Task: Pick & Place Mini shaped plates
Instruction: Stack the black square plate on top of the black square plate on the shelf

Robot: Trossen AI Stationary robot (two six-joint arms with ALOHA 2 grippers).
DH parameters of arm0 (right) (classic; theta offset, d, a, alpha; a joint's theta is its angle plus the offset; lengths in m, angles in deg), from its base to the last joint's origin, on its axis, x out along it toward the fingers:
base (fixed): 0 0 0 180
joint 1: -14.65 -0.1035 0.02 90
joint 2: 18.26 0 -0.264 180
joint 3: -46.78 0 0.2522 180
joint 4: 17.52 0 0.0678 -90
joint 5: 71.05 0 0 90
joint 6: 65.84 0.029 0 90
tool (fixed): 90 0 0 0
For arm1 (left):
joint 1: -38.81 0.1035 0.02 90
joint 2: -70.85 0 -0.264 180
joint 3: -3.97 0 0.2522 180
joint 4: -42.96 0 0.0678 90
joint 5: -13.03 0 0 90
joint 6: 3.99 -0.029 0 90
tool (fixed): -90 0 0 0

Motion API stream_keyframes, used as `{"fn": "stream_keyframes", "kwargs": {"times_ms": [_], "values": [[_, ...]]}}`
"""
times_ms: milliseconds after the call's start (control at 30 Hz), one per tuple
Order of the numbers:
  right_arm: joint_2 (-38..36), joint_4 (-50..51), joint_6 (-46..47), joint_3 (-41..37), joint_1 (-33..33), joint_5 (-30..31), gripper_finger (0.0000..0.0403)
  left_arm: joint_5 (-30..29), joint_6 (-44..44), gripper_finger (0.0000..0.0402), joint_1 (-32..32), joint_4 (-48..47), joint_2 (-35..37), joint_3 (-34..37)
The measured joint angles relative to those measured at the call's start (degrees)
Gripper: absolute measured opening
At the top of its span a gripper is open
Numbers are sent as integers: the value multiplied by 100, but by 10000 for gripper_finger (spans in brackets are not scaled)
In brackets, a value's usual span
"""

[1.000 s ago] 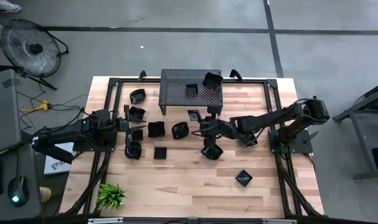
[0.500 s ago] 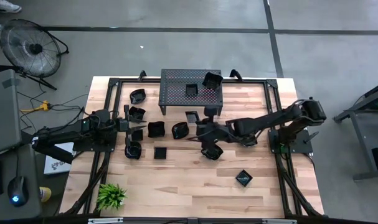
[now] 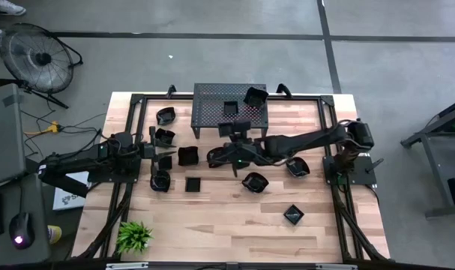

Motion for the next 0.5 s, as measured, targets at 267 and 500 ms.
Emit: {"fn": "stream_keyframes", "kwargs": {"times_ms": [267,500], "values": [[164,374,-240,265,467,184,2,0,0,80,2,0,0,0],[164,488,-352,265,893,151,4,0,0,80,1,0,-1,0]]}}
